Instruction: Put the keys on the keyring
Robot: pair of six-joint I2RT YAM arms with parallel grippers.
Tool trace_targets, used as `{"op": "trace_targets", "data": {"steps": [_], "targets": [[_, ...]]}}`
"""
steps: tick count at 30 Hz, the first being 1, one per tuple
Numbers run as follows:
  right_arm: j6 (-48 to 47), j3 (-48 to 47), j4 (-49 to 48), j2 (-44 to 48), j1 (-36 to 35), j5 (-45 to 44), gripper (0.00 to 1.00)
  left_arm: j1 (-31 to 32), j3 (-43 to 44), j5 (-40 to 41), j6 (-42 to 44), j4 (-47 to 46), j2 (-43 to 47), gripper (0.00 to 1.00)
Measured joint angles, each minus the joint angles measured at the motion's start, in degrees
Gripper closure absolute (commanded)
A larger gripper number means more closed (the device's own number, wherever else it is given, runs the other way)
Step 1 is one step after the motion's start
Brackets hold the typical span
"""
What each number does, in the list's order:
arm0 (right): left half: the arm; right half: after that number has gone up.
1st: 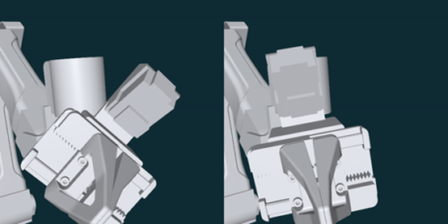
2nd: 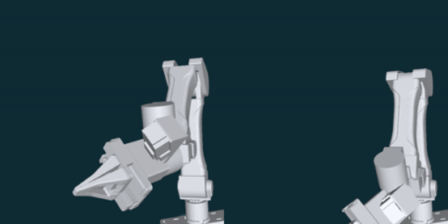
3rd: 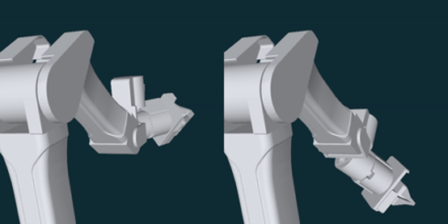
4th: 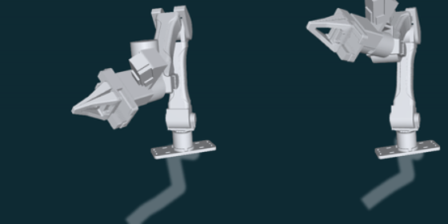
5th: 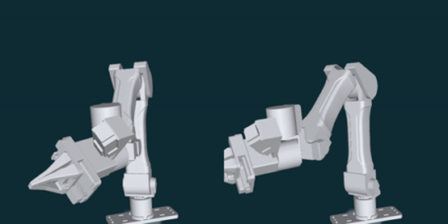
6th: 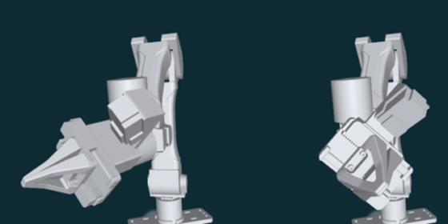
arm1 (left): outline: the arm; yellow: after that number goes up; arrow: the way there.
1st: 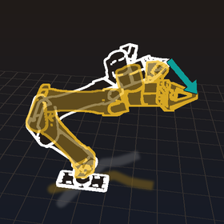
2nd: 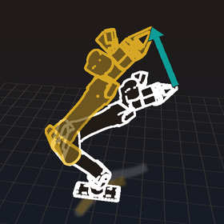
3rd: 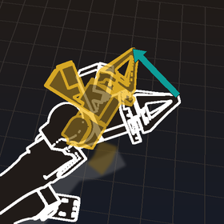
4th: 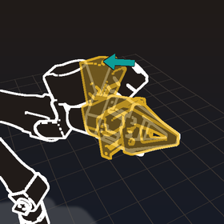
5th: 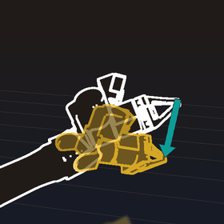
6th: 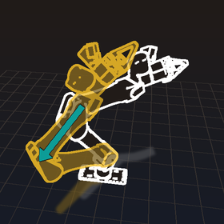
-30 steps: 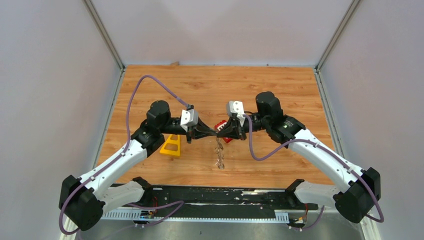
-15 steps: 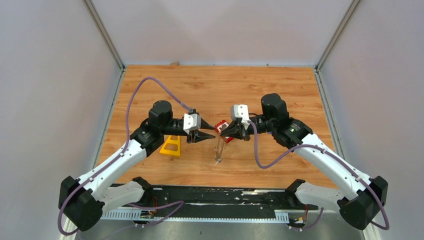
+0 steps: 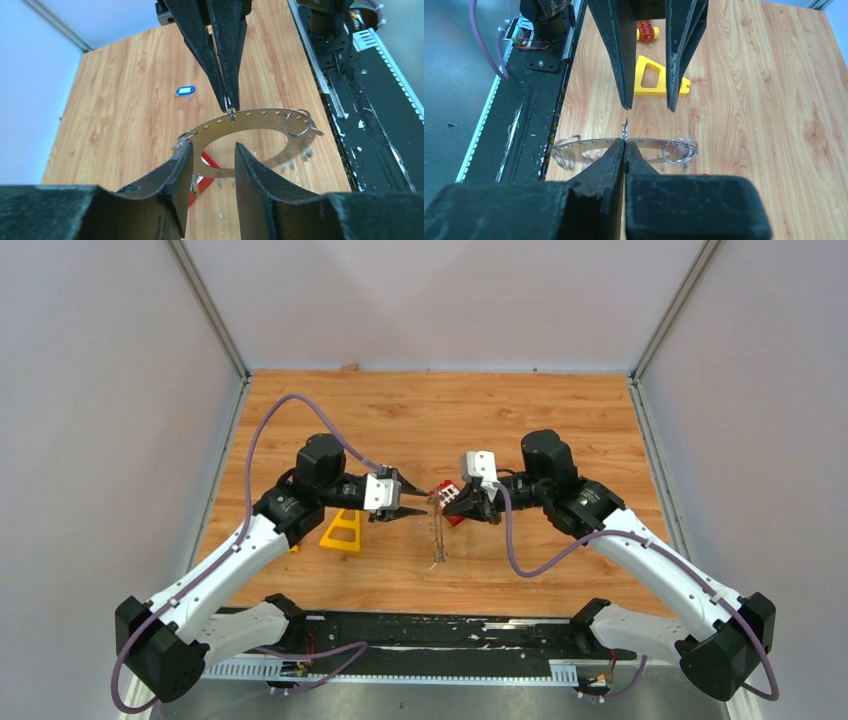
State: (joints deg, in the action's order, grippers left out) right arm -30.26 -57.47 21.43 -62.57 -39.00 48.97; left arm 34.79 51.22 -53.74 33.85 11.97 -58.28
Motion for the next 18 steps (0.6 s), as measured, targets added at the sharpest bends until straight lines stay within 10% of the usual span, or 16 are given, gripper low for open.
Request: {"op": "trace_targets", "data": {"steps": [18], "targets": [[5.79, 0.46, -5.18, -0.39, 0.02, 3.72, 1.0, 0.42, -4.9, -6.58, -6.54, -14.4, -2.6, 0.73]]}}
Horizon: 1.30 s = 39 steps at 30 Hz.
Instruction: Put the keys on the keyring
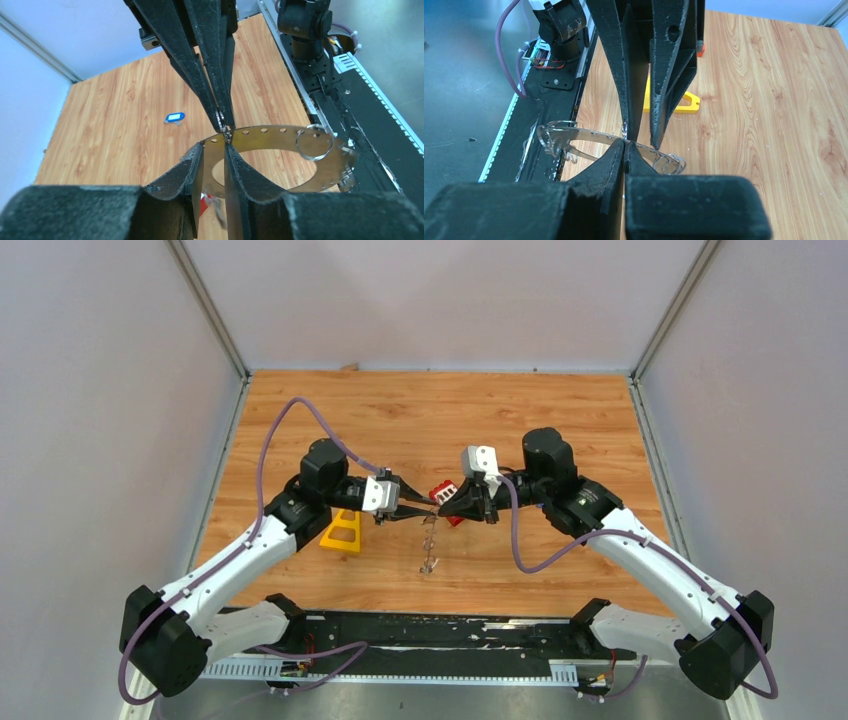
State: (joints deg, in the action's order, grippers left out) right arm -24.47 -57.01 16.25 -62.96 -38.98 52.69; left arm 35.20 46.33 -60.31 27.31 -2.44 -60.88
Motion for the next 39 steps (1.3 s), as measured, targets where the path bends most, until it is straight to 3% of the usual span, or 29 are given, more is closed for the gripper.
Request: {"op": "trace_targets", "data": {"steps": [23, 31, 35, 39], "targets": [[0.39, 1.2, -1.31, -0.04, 0.81, 0.13, 1.0, 0.66, -1.14, -0.68, -0.61, -0.92, 2.73, 0.75], [0.39, 1.2, -1.75, -0.04, 0.83, 0.13, 1.0, 0.72, -1.14, -0.7, -3.02, -4.24, 1.05, 0.85], [0.39, 1.2, -2.05, -0.04, 1.01, 0.11, 1.0, 0.72, -1.14, -0.72, -4.37, -4.85, 0.83, 0.99], [0.37, 1.22, -2.43, -0.04, 1.18, -0.02, 0.97, 0.72, -1.18, -0.57, -5.07, -5.05, 0.83, 1.0]]}}
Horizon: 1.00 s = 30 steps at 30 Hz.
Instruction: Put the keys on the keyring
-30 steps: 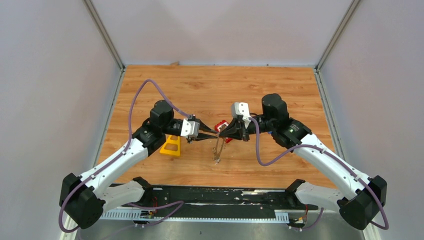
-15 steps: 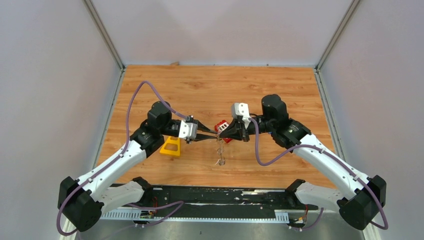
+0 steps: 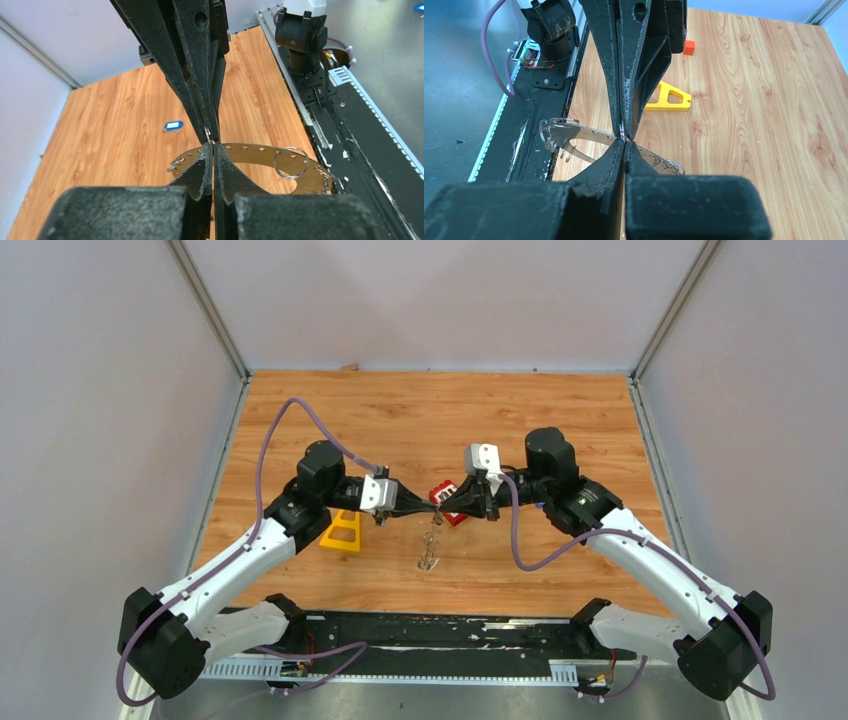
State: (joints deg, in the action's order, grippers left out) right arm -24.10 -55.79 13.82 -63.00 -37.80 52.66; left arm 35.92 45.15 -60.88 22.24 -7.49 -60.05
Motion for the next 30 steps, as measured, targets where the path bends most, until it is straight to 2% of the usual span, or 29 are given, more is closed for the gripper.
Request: {"op": "trace_targets", "data": {"steps": [5, 12, 15, 21, 30], "targets": [[-0.46, 0.68, 0.13, 0.09, 0.0, -1.38, 0.74, 0.17, 1.03, 3.61, 0.76, 4.48, 0.07, 1.0], [-2.58, 0.72, 0.2, 1.07, 0.0, -3.06, 0.58, 1.7, 14.34, 13.38, 5.77, 25.99, -3.28, 1.0], [-3.04, 0.72, 0.24, 0.96, 0.0, -3.13, 0.57, 3.32, 17.46, 16.44, 7.61, 31.65, -4.55, 1.0], [-3.23, 0.7, 0.24, 0.24, -0.02, -3.13, 0.6, 6.01, 18.01, 19.91, 8.66, 38.73, -6.49, 1.0], [-3.54, 0.7, 0.26, -0.44, -0.28, -2.97, 0.63, 6.47, 18.01, 20.48, 7.23, 38.95, -6.93, 1.0]]}}
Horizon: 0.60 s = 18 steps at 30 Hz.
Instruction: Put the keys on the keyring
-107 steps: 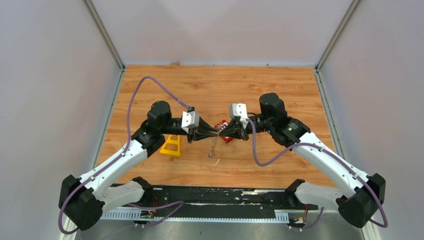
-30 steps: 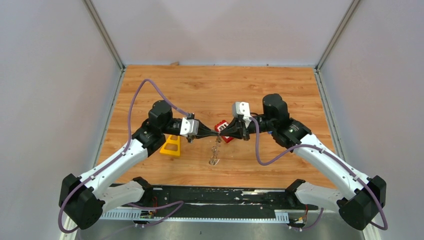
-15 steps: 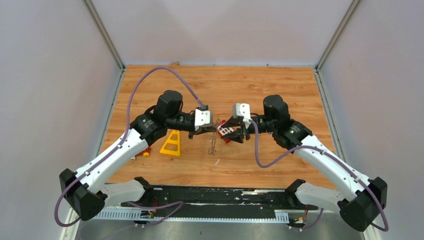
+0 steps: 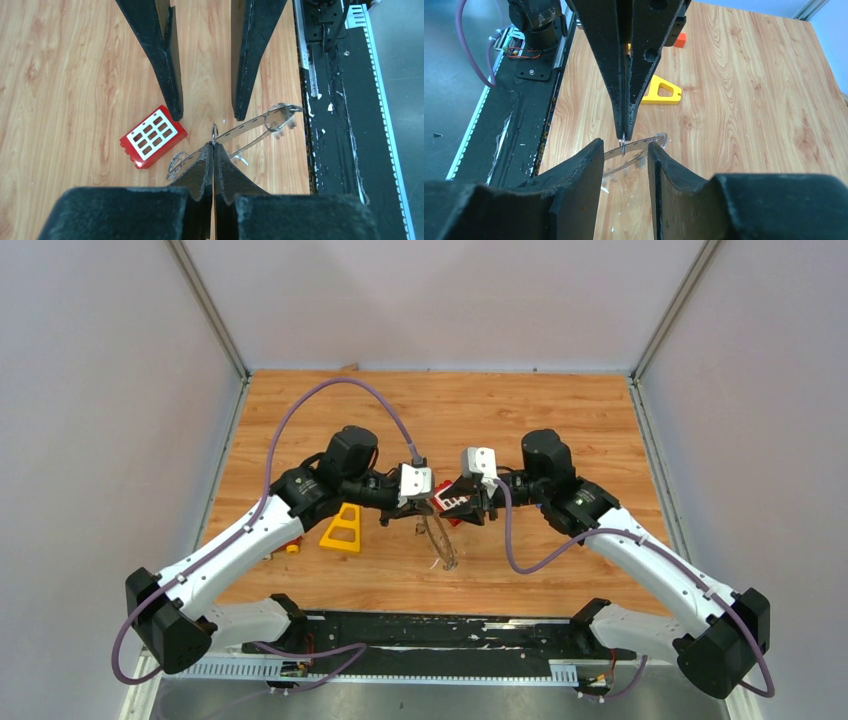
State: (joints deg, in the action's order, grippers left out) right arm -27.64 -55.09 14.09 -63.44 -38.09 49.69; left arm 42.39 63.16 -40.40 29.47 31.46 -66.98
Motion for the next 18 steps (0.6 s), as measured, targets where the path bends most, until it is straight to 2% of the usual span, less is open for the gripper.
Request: {"op": "trace_targets", "data": {"steps": [18], "targets": [[-0.15, 0.55, -0.22, -1.49, -0.42, 0.13, 0.91, 0.0, -1.66, -1.09, -3.74, -4.5, 0.09, 1.0]]}}
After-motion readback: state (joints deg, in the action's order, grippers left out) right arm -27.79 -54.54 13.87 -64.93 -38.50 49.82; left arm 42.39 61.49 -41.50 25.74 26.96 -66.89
